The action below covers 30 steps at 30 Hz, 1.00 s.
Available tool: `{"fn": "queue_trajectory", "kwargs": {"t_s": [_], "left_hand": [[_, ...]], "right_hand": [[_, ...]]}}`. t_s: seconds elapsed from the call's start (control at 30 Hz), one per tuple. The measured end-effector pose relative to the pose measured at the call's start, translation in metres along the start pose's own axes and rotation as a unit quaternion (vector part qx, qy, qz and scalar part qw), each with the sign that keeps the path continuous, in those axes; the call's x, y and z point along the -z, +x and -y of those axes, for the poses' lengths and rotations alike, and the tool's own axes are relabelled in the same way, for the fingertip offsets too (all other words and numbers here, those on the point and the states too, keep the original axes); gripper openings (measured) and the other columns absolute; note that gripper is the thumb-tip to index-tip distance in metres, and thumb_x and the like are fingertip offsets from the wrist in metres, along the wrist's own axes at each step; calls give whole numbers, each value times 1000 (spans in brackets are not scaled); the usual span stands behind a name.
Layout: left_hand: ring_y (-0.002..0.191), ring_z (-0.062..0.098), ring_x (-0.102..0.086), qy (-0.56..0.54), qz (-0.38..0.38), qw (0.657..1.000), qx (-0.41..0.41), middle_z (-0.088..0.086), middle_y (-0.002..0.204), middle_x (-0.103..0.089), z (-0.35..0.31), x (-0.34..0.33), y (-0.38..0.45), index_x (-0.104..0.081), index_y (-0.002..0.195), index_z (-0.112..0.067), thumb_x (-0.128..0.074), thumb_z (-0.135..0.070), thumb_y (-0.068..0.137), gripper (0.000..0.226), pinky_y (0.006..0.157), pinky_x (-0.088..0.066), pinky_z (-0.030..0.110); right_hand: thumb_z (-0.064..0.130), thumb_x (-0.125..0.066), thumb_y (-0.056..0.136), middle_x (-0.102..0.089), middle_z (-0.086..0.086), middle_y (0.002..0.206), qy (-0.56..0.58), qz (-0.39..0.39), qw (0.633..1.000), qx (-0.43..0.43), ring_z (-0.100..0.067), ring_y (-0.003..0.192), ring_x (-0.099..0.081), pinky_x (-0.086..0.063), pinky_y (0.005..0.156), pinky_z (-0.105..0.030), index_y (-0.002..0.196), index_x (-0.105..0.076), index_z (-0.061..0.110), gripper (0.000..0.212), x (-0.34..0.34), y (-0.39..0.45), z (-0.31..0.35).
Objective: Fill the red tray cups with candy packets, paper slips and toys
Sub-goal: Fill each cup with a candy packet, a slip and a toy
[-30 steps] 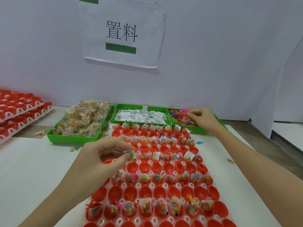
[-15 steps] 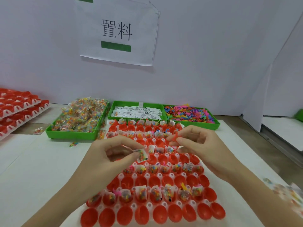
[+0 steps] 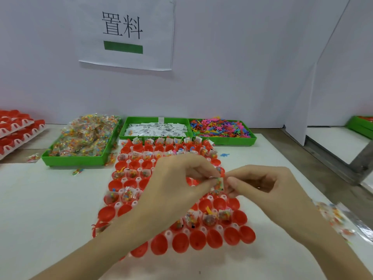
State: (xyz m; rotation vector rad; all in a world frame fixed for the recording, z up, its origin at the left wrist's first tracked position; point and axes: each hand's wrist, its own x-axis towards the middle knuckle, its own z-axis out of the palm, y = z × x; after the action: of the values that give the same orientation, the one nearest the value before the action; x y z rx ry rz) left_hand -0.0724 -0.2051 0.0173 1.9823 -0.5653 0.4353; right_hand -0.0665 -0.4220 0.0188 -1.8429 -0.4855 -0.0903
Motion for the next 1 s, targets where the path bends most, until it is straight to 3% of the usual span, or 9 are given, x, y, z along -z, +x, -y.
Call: {"fn": "queue_trajectory", "kwargs": {"t_s": [0.17, 0.27, 0.33, 0.43, 0.57, 0.67, 0.73, 0.8, 1.0], "left_hand": [[78, 3, -73, 34, 63, 997, -9, -9, 85, -77, -4, -35, 9, -82, 91, -18, -82, -7, 83, 13, 76, -61, 23], [80, 1, -71, 77, 121, 989, -21, -10, 84, -77, -2, -52, 10, -81, 89, -20, -81, -10, 83, 11, 77, -57, 20], [82, 0, -66, 114, 152, 981, -29, -11, 83, -76, -1, -58, 11, -80, 87, -23, -81, -16, 82, 9, 80, -47, 9], [85, 0, -51, 154, 175, 972, -33, -15, 82, -75, 2, -61, 14, -80, 86, -27, -81, -24, 82, 5, 81, -31, 6], [88, 2, -48, 176, 192, 965, -12, -18, 81, -74, 4, -60, 17, -80, 87, -30, -80, -29, 84, 4, 83, -38, 16], [86, 8, -48, 200, 195, 960, -14, -13, 79, -74, 0, -62, 15, -80, 84, -28, -76, -22, 80, 9, 78, -30, 9], [89, 15, -48, 229, 193, 954, -19, -9, 80, -74, -7, -66, 13, -79, 85, -26, -72, -18, 79, 13, 77, -24, 14], [98, 19, -45, 281, 193, 940, -26, -6, 88, -73, -13, -72, 10, -78, 95, -25, -68, -18, 85, 15, 81, -22, 25], [106, 24, -41, 389, 227, 890, -72, -3, 109, -63, -19, -73, 8, -72, 113, -22, -56, -22, 102, 19, 95, -29, 36]], "right_hand": [[27, -83, 71, -79, -6, 87, 16, -15, 998, -65, -22, 81, -77, -60, 75, -21, 90, -82, 24, 20, 24, -22, -14], [15, -85, 75, -79, -6, 86, -10, -15, 995, -97, -24, 78, -77, -61, 73, -25, 90, -81, 25, 19, 28, -32, -26], [7, -83, 80, -79, -2, 85, -43, -17, 993, -112, -21, 78, -76, -60, 69, -24, 87, -80, 29, 23, 28, -36, -33], [14, -82, 82, -79, 5, 83, -92, -23, 988, -121, -19, 78, -74, -56, 68, -32, 86, -78, 35, 21, 24, -40, -38], [17, -82, 82, -79, 9, 81, -106, -26, 988, -110, -12, 75, -73, -52, 62, -22, 86, -77, 39, 22, 20, -41, -38], [21, -82, 80, -77, 10, 82, -141, -27, 984, -108, -18, 68, -69, -55, 62, -32, 83, -77, 36, 16, 16, -43, -41], [28, -82, 74, -75, 12, 81, -169, -34, 979, -112, -24, 64, -64, -53, 61, -32, 80, -77, 37, 13, 15, -44, -41], [24, -85, 72, -72, 12, 84, -184, -43, 976, -111, -18, 69, -65, -51, 60, -25, 77, -77, 40, 18, 16, -44, -41], [14, -79, 85, -74, 12, 82, -223, 50, 965, -132, -11, 73, -66, -45, 57, -15, 74, -80, 40, 28, 23, -32, -32]]}}
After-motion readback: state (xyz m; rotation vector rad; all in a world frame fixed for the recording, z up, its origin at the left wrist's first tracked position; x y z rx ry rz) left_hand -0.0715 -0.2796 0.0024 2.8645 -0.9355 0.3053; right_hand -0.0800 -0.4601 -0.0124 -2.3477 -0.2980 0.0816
